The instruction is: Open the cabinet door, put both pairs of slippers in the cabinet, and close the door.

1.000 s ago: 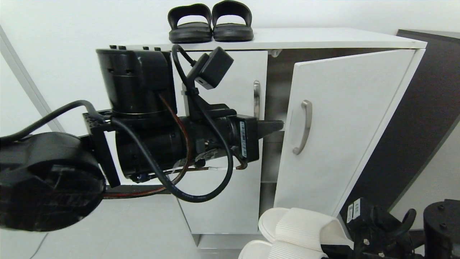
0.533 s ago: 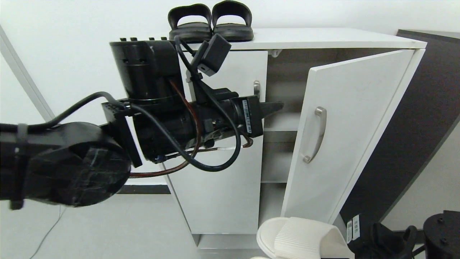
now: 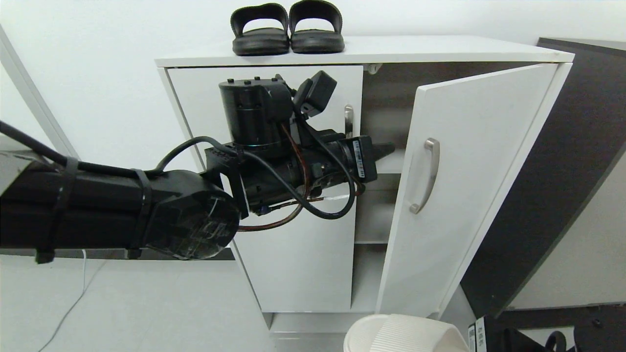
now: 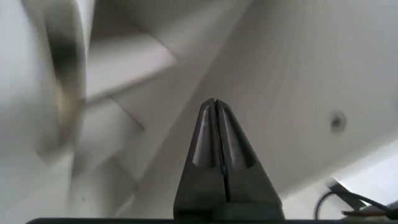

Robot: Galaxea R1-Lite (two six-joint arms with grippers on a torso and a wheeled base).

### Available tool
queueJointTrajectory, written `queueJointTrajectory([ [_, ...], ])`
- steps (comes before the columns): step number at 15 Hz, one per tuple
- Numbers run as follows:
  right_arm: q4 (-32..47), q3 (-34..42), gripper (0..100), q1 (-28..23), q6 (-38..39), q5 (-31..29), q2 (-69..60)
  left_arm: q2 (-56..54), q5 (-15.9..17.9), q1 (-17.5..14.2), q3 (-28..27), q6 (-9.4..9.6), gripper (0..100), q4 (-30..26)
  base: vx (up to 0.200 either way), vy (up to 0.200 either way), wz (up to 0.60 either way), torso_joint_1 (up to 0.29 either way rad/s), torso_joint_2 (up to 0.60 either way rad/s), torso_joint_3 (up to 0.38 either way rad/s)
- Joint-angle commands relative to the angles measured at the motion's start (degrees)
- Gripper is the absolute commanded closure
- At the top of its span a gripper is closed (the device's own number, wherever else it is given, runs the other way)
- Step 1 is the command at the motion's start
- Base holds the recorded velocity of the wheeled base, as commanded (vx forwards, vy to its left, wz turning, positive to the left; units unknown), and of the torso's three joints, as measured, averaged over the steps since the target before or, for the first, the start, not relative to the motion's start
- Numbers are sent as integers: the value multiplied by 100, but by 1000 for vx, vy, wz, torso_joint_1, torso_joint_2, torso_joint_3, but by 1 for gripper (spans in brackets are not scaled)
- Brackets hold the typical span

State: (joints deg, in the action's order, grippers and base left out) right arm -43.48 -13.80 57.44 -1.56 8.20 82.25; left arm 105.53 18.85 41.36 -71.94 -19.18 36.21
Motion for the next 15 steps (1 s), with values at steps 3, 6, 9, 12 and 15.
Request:
queueJointTrajectory([
  [3,-2,62,100,118,-2,6,10,20,5,258,22,19,100,27,-200,0,0,-4,4,2],
  [6,-37,132,100,268,-11,6,-60,2,-4,830,321,46,100,660,-133,0,0,2,2,2],
  [9,-29,132,100,294,-20,6,-95,46,5,988,426,37,100,1231,0,0,0,0,0,0],
  [12,-37,132,100,294,-20,-3,-69,99,-4,812,540,19,100,1257,0,0,0,0,0,0],
  [15,-37,-44,100,188,15,-188,98,-182,-276,469,804,46,100,1187,0,0,0,0,0,0],
])
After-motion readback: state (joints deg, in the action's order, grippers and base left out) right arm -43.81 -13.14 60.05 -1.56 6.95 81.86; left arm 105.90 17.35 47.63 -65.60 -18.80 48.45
